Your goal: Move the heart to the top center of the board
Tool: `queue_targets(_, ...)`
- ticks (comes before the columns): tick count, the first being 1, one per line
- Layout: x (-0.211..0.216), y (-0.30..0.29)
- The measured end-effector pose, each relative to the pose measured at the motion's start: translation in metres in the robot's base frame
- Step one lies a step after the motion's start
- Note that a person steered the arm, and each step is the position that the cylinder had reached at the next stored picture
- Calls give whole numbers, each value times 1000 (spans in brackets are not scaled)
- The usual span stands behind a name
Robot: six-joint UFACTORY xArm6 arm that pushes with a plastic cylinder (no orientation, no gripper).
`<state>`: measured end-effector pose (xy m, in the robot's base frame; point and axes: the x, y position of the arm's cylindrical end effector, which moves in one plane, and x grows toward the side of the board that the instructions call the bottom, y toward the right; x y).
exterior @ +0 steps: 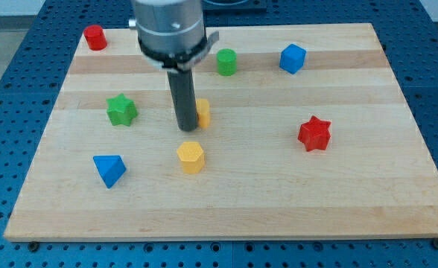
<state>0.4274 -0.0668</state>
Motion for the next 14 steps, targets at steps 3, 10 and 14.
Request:
queue_targets(3, 6, 32)
queue_targets(10, -46, 9)
queue_targets(14, -84, -72)
